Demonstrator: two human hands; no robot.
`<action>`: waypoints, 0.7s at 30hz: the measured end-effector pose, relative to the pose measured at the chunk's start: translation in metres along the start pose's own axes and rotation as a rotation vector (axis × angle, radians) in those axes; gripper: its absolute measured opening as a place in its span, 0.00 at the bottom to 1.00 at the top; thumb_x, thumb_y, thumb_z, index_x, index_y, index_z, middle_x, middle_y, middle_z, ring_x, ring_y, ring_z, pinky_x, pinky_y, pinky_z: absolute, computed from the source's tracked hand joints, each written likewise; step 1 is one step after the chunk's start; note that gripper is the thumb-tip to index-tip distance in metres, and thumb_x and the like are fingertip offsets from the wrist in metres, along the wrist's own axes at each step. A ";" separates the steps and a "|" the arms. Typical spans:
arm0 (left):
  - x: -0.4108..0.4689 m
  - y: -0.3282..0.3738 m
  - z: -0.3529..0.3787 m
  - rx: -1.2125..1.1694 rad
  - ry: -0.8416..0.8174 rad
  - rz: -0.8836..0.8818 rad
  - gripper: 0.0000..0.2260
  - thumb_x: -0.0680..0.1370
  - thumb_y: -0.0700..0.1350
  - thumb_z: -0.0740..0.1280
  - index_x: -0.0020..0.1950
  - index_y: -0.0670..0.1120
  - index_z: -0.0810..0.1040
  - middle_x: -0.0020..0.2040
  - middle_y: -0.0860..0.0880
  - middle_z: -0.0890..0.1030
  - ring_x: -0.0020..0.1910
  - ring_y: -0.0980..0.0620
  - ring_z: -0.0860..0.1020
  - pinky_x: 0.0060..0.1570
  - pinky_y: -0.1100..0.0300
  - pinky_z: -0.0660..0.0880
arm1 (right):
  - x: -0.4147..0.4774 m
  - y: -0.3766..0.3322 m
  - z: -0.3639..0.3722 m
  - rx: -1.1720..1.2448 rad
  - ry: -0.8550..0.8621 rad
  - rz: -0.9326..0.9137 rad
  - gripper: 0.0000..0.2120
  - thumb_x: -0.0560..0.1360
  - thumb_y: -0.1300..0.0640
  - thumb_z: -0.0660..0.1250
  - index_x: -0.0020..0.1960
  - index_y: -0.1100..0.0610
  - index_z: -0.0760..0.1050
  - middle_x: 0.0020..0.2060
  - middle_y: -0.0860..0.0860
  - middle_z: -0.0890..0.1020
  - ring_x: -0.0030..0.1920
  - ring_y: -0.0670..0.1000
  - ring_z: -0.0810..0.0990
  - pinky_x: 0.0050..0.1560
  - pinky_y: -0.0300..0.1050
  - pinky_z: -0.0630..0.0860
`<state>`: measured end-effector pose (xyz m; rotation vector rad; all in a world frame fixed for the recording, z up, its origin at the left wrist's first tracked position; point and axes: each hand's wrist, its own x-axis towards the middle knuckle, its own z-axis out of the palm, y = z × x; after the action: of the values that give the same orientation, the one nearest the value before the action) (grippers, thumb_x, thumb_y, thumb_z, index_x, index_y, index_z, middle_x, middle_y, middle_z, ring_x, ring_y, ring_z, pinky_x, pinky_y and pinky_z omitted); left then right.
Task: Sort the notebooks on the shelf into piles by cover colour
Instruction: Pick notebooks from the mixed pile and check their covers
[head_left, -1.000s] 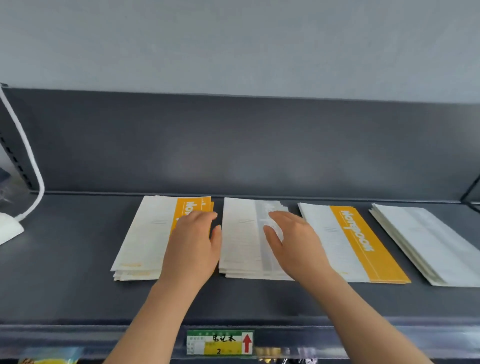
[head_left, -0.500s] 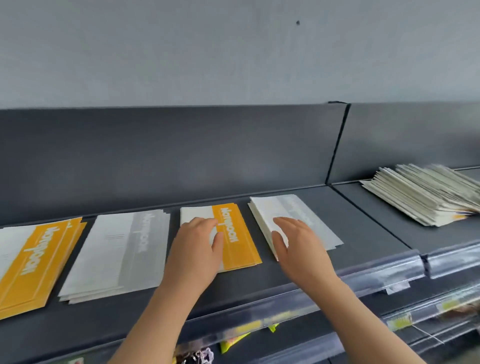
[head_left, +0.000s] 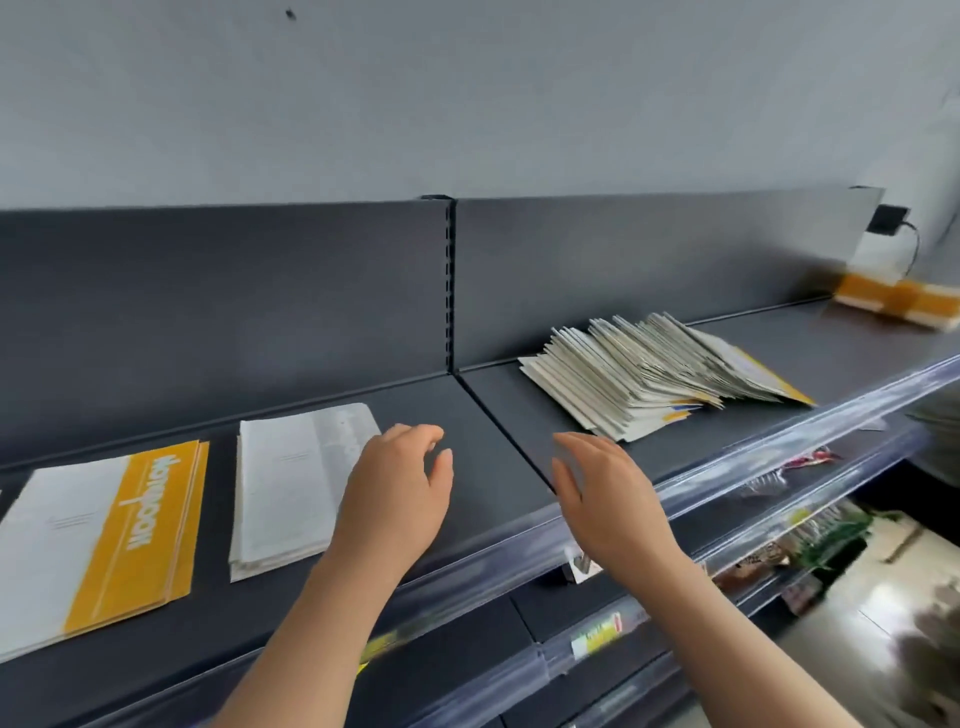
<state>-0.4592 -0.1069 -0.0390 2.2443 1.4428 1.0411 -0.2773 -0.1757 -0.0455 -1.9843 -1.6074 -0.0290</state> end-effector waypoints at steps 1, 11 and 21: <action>0.005 0.007 0.010 -0.007 -0.007 0.012 0.14 0.80 0.47 0.61 0.64 0.47 0.76 0.57 0.51 0.78 0.56 0.53 0.75 0.53 0.62 0.71 | 0.003 0.011 -0.003 0.007 0.013 0.009 0.15 0.80 0.57 0.57 0.62 0.61 0.74 0.59 0.53 0.78 0.61 0.54 0.73 0.62 0.43 0.67; 0.084 0.077 0.099 -0.104 -0.082 0.153 0.12 0.80 0.46 0.61 0.61 0.46 0.77 0.51 0.51 0.78 0.51 0.53 0.75 0.50 0.60 0.73 | 0.064 0.109 -0.036 -0.031 0.098 0.111 0.16 0.80 0.56 0.57 0.65 0.58 0.73 0.63 0.50 0.77 0.64 0.51 0.71 0.64 0.41 0.64; 0.154 0.140 0.173 -0.092 -0.187 0.209 0.09 0.79 0.45 0.59 0.44 0.43 0.76 0.44 0.48 0.78 0.45 0.48 0.76 0.45 0.53 0.76 | 0.119 0.207 -0.066 -0.004 0.148 0.293 0.13 0.80 0.57 0.56 0.52 0.62 0.78 0.49 0.55 0.82 0.53 0.58 0.77 0.52 0.50 0.73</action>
<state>-0.2069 -0.0123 -0.0159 2.3910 1.0830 0.9070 -0.0359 -0.1208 -0.0337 -2.1477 -1.2148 -0.0642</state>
